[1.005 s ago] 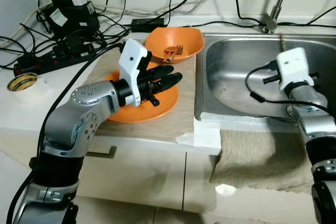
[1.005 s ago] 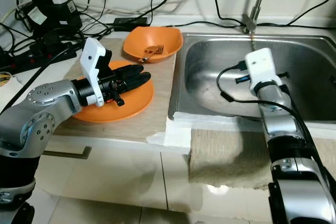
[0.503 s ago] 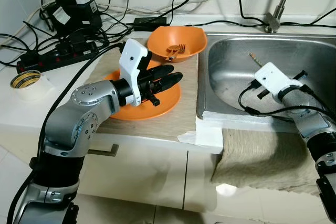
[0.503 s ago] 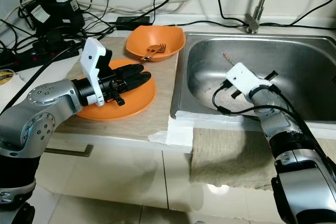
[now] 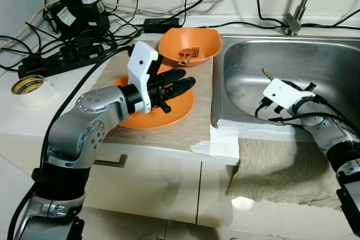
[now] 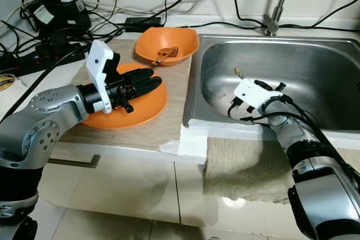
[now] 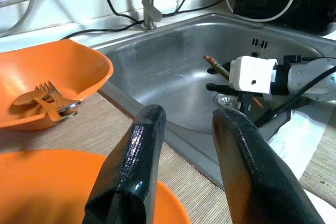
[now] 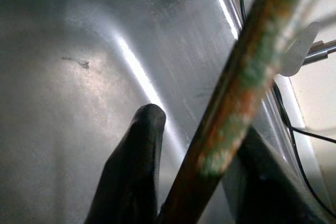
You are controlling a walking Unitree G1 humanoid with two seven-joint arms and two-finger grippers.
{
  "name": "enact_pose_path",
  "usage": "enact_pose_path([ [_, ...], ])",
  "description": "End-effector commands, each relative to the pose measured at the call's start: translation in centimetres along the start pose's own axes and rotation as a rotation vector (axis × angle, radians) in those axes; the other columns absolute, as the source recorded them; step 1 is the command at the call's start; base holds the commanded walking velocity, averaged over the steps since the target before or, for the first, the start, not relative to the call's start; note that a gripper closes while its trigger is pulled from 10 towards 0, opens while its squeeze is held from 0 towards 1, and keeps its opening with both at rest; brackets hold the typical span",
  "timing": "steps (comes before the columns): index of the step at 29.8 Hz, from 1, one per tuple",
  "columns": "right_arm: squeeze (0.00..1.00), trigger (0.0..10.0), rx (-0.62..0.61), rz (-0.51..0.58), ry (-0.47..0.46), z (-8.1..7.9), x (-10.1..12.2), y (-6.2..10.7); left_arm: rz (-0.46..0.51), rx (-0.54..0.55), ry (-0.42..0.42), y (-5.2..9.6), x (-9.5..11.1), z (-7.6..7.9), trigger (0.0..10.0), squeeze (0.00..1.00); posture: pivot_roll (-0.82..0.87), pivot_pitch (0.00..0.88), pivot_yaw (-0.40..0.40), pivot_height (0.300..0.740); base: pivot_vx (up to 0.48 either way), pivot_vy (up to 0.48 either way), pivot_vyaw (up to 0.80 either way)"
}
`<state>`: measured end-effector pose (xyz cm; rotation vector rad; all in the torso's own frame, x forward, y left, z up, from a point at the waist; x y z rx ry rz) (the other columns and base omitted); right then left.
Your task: Kitchen organization
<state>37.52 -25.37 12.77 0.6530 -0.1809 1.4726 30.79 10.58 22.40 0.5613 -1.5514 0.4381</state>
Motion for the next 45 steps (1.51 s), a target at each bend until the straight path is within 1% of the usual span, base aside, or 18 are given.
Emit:
enact_pose_path([
  [1, 1.0, 10.0, 0.009, 0.026, 0.012, 0.3, 0.8, -0.3, -0.004, 0.006, -0.017, 0.1, 0.4, -0.2, 10.0, 0.0, 0.02, 0.0, 0.082, 0.736, 0.0, 0.0, 0.0],
  [10, 1.0, 10.0, 0.025, 0.03, 0.032, 0.4, 1.0, -0.3, -0.004, 0.004, -0.017, 0.0, 0.4, -0.1, 10.0, 0.0, 0.02, 0.0, 0.081, 0.736, 0.0, 0.0, 0.0],
  [11, 1.0, 10.0, 0.02, 0.031, 0.055, 0.5, 1.0, -0.3, -0.004, 0.004, -0.016, 0.0, 0.5, -0.1, 10.0, 0.0, 0.02, 0.0, 0.081, 0.736, 0.0, 0.0, 0.0],
  [18, 1.0, 10.0, -0.006, 0.029, 0.099, 1.3, 1.1, -0.4, -0.003, 0.003, -0.019, -0.1, 0.5, -0.2, 10.0, 0.0, 0.02, 0.0, 0.081, 0.736, 0.0, 0.0, 0.0],
  [28, 1.0, 10.0, -0.025, 0.035, 0.114, 1.7, 1.4, -0.5, -0.005, 0.003, -0.021, -0.1, 0.5, -0.2, 10.0, 0.0, 0.02, 0.0, 0.082, 0.736, 0.0, 0.0, 0.0],
  [33, 1.0, 10.0, -0.091, 0.078, 0.099, 2.8, 2.3, -0.5, -0.003, 0.004, -0.025, -0.1, 0.5, -0.3, 10.0, 0.0, 0.02, 0.0, 0.081, 0.736, 0.0, 0.0, 0.0],
  [35, 1.0, 10.0, -0.121, 0.093, 0.074, 3.2, 2.7, -0.6, -0.003, 0.005, -0.026, -0.1, 0.5, -0.3, 10.0, 0.0, 0.02, 0.0, 0.08, 0.736, 0.0, 0.0, 0.0],
  [36, 0.64, 10.0, -0.145, 0.108, -0.005, 3.6, 3.1, -0.6, -0.001, 0.006, -0.026, -0.2, 0.5, -0.3, 10.0, 0.0, 0.02, 0.0, 0.077, 0.736, 0.0, 0.0, 0.0],
  [37, 0.0, 10.0, -0.178, 0.136, -0.084, 4.2, 3.8, -0.7, 0.0, 0.008, -0.027, -0.2, 0.5, -0.3, 10.0, 0.0, 0.02, 0.0, 0.077, 0.736, 0.0, 0.0, 0.0],
  [39, 0.0, 10.0, -0.214, 0.176, -0.201, 4.9, 4.7, -0.7, 0.002, 0.01, -0.028, -0.3, 0.5, -0.3, 10.0, 0.0, 0.02, 0.0, 0.076, 0.736, 0.0, 0.0, 0.0],
  [40, 0.0, 10.0, -0.248, 0.212, -0.326, 5.5, 5.5, -0.7, 0.003, 0.012, -0.029, -0.4, 0.5, -0.3, 10.0, 0.0, 0.01, 0.0, 0.076, 0.736, 0.0, 0.0, 0.0],
  [41, 0.0, 10.0, -0.248, 0.212, -0.326, 5.5, 5.5, -0.7, 0.003, 0.012, -0.029, -0.4, 0.5, -0.3, 10.0, 0.0, 0.01, 0.0, 0.076, 0.736, 0.0, 0.0, 0.0],
  [42, 0.0, 10.0, -0.278, 0.261, -0.456, 5.8, 6.3, -0.6, 0.001, 0.023, -0.041, -0.5, 0.5, -0.4, 10.0, 0.0, 0.01, 0.0, 0.074, 0.736, 0.0, 0.0, 0.0],
  [43, 0.0, 10.0, -0.285, 0.273, -0.483, 5.9, 6.5, -0.6, -0.001, 0.026, -0.044, -0.5, 0.4, -0.4, 10.0, 0.0, 0.01, 0.0, 0.074, 0.736, 0.0, 0.0, 0.0],
  [44, 0.0, 10.0, -0.303, 0.301, -0.567, 6.0, 6.9, -0.5, -0.001, 0.03, -0.041, -0.6, 0.4, -0.5, 10.0, 0.0, 0.01, 0.0, 0.075, 0.736, 0.0, 0.0, 0.0],
  [45, 0.0, 10.0, -0.316, 0.317, -0.622, 6.1, 7.1, -0.4, -0.001, 0.031, -0.038, -0.6, 0.4, -0.6, 10.0, 0.0, 0.01, 0.0, 0.075, 0.736, 0.0, 0.0, 0.0],
])
Point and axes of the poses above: a point about 5 cm out from each wrist's last joint towards the gripper, its own y axis pointing back from the gripper into the wrist, its own x axis along the axis of the wrist's last joint, z = x × y, the point moved 1 cm from there along -y, pointing out of the wrist towards the gripper, and after that the axes turned 4 degrees about -y, right-handed, at the moved point
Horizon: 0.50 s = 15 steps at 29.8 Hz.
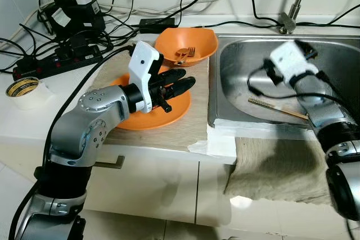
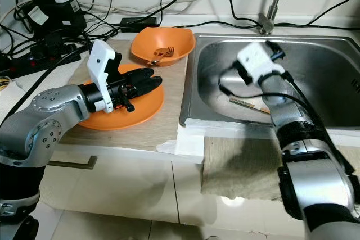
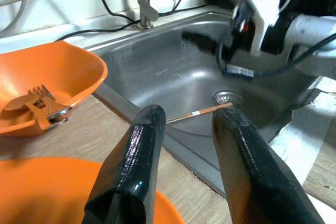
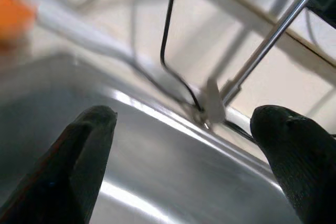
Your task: Kitchen organization
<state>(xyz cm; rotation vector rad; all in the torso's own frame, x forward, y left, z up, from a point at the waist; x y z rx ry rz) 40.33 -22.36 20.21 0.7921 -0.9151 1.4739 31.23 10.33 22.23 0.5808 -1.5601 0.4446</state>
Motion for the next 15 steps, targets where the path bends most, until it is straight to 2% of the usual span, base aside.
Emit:
enact_pose_path([
  [1, 0.0, 10.0, -0.053, 0.043, -0.171, 0.3, 1.2, -0.2, 0.004, 0.024, -0.026, -0.1, 0.6, -0.5, 10.0, 0.0, 0.01, 0.0, 0.074, 0.736, 0.0, 0.0, 0.0],
  [5, 0.0, 10.0, -0.087, 0.076, -0.4, -0.4, 1.7, 0.5, 0.014, 0.065, -0.03, -0.1, 0.6, -1.0, 10.0, 0.0, 0.01, 0.0, 0.074, 0.736, 0.0, 0.0, 0.0],
  [7, 0.0, 10.0, -0.089, 0.082, -0.465, -0.6, 1.8, 0.9, 0.022, 0.095, -0.034, -0.2, 0.6, -1.3, 10.0, 0.0, 0.01, 0.0, 0.072, 0.736, 0.0, 0.0, 0.0],
  [8, 0.0, 10.0, -0.109, 0.095, -0.531, -0.8, 2.0, 1.4, 0.044, 0.161, -0.029, -0.2, 0.7, -1.8, 10.0, 0.0, 0.01, 0.0, 0.072, 0.736, 0.0, 0.0, 0.0],
  [9, 0.0, 10.0, -0.109, 0.095, -0.531, -0.8, 2.0, 1.4, 0.044, 0.161, -0.029, -0.2, 0.7, -1.8, 10.0, 0.0, 0.01, 0.0, 0.072, 0.736, 0.0, 0.0, 0.0],
  [10, 0.0, 10.0, -0.129, 0.112, -0.557, -0.9, 2.2, 2.0, 0.069, 0.233, -0.018, -0.2, 0.8, -2.4, 10.0, 0.0, 0.01, 0.0, 0.07, 0.736, 0.0, 0.0, 0.0],
  [13, 0.0, 10.0, -0.146, 0.117, -0.598, -0.9, 2.4, 2.6, 0.082, 0.28, -0.004, -0.2, 0.8, -2.8, 10.0, 0.0, 0.01, 0.0, 0.067, 0.736, 0.0, 0.0, 0.0],
  [15, 0.0, 10.0, -0.163, 0.145, -0.62, -1.2, 2.9, 3.9, 0.095, 0.353, 0.013, 0.1, 0.6, -3.5, 10.0, 0.0, 0.01, 0.0, 0.065, 0.736, 0.0, 0.0, 0.0],
])
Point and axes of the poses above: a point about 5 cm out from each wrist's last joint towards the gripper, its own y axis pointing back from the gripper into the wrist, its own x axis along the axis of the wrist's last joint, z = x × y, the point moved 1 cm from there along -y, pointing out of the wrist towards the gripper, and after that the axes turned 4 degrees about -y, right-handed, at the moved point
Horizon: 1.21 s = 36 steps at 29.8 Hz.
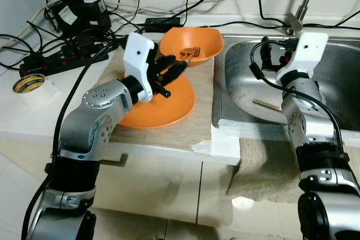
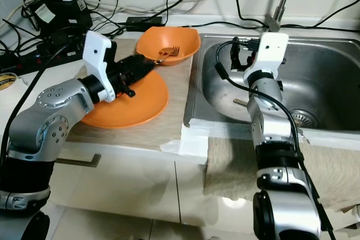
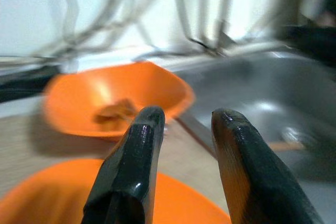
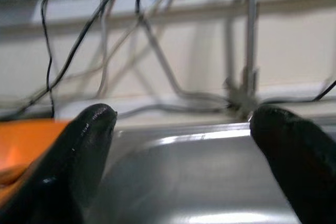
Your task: Kitchen organization
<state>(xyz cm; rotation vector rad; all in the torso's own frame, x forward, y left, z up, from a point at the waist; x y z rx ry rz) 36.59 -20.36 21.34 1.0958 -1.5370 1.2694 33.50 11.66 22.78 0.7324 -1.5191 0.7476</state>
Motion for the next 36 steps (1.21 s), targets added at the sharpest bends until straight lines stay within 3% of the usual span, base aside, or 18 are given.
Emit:
enact_pose_path([
  [1, 0.0, 10.0, -0.006, 0.015, -0.029, -0.5, 0.5, 0.7, 0.016, 0.079, 0.002, 0.2, 0.2, -1.1, 10.0, 0.0, 0.01, 0.0, 0.062, 0.736, 0.0, 0.0, 0.0],
  [7, 0.0, 10.0, -0.036, 0.001, -0.028, -0.7, 0.3, 3.7, 0.04, 0.244, 0.044, 1.3, 0.2, -2.8, 10.0, 0.0, 0.01, 0.0, 0.062, 0.736, 0.0, 0.0, 0.0],
  [9, 0.0, 10.0, -0.04, 0.0, -0.025, -0.7, 0.3, 4.0, 0.043, 0.266, 0.052, 1.5, 0.2, -3.1, 10.0, 0.0, 0.01, 0.0, 0.062, 0.736, 0.0, 0.0, 0.0],
  [12, 0.0, 10.0, -0.051, -0.007, -0.001, -0.6, 0.0, 5.5, 0.066, 0.384, 0.021, 2.4, 0.2, -3.9, 10.0, 0.0, 0.01, 0.0, 0.062, 0.736, 0.0, 0.0, 0.0],
  [16, 0.0, 10.0, -0.051, 0.031, 0.02, -0.7, 0.1, 6.6, 0.147, 0.475, -0.043, 2.9, 0.3, -3.8, 10.0, 0.0, 0.01, 0.0, 0.063, 0.736, 0.0, 0.0, 0.0],
  [21, 0.0, 10.0, -0.035, 0.073, 0.05, -1.0, 0.3, 7.4, 0.182, 0.492, -0.069, 3.0, -0.2, -3.3, 10.0, 0.0, 0.0, 0.0, 0.062, 0.736, 0.0, 0.0, 0.0],
  [26, 0.0, 10.0, -0.003, 0.083, 0.129, -1.2, -1.0, 8.2, 0.191, 0.496, -0.129, 2.9, -1.2, -3.2, 10.0, 0.0, 0.0, 0.0, 0.064, 0.736, 0.0, 0.0, 0.0],
  [28, 0.0, 10.0, 0.0, 0.047, 0.199, -1.0, -2.7, 8.7, 0.156, 0.504, -0.172, 2.8, -2.5, -3.1, 10.0, 0.0, 0.0, 0.0, 0.066, 0.736, 0.0, 0.0, 0.0],
  [31, 0.0, 10.0, -0.012, 0.029, 0.186, -1.1, -3.1, 8.9, 0.123, 0.511, -0.163, 3.0, -3.4, -3.1, 10.0, 0.0, 0.0, 0.0, 0.068, 0.736, 0.0, 0.0, 0.0],
  [36, 0.0, 10.0, -0.002, 0.056, 0.187, -1.6, -2.5, 8.7, 0.147, 0.523, -0.184, 2.8, -2.7, -3.5, 10.0, 0.0, 0.0, 0.0, 0.068, 0.736, 0.0, 0.0, 0.0],
])
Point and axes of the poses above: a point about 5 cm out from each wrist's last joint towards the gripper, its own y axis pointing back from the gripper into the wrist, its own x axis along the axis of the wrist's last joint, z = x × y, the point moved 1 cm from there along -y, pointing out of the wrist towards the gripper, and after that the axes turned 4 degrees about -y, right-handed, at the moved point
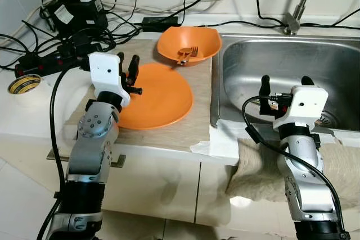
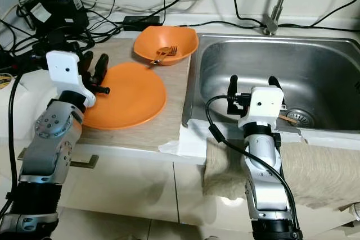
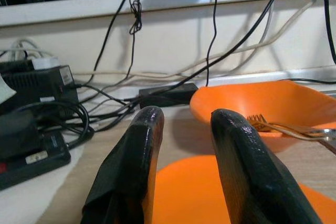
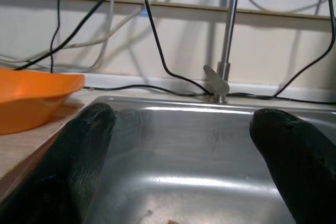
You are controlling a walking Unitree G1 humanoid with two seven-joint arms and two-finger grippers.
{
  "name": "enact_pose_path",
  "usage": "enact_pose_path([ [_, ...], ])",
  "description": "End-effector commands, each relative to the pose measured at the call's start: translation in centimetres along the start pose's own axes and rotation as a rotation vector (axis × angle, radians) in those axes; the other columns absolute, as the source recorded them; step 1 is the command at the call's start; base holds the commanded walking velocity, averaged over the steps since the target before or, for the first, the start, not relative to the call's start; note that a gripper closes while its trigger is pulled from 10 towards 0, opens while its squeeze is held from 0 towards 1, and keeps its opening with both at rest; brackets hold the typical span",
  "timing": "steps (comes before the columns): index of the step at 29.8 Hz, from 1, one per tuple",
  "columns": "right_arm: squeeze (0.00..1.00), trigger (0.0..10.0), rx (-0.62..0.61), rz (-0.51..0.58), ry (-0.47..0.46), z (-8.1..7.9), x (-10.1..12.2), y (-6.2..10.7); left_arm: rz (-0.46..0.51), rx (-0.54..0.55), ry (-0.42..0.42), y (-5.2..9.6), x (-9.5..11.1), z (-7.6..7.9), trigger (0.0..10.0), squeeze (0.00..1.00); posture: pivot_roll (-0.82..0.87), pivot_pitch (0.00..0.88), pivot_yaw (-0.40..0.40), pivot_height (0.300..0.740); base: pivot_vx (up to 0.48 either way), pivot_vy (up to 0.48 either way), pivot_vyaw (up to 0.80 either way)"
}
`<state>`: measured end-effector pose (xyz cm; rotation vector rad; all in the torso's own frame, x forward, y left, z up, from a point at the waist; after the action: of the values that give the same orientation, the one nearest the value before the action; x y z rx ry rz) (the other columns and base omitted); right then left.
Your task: Kitchen organization
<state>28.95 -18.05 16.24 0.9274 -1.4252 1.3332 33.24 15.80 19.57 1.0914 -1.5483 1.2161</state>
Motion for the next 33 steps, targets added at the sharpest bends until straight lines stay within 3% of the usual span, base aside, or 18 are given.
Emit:
enact_pose_path([
  [1, 0.0, 10.0, 0.011, 0.036, 0.007, -0.4, 0.6, -0.3, 0.023, 0.029, -0.023, -0.4, 0.5, -0.7, 10.0, 0.0, 0.0, 0.0, 0.068, 0.736, 0.0, 0.0, 0.0],
  [14, 0.0, 10.0, 0.026, 0.025, 0.014, -0.9, 0.1, -0.1, -0.026, -0.017, -0.043, -0.5, -0.7, 0.1, 10.0, 0.0, -0.01, 0.0, 0.074, 0.736, 0.0, 0.0, 0.0],
  [15, 0.0, 10.0, 0.026, 0.024, 0.016, -0.9, 0.1, -0.1, -0.031, -0.019, -0.042, -0.5, -0.8, 0.1, 10.0, 1.0, -0.01, 0.0, 0.076, 0.736, 0.0, 0.0, 0.0],
  [33, 0.0, 10.0, 0.047, 0.014, 0.038, -1.0, -0.3, -0.2, -0.078, -0.016, -0.037, -0.5, -1.7, -0.5, 10.0, 1.0, 0.0, 0.0, 0.07, 0.736, 0.0, 0.0, 0.0],
])
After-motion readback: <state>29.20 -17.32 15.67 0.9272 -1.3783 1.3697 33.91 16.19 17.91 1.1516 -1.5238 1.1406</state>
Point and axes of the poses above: a point about 5 cm out from each wrist's last joint towards the gripper, its own y axis pointing back from the gripper into the wrist, its own x axis along the axis of the wrist's last joint, z = x × y, the point moved 1 cm from there along -y, pointing out of the wrist towards the gripper, and after that the axes turned 4 degrees about -y, right-handed, at the moved point
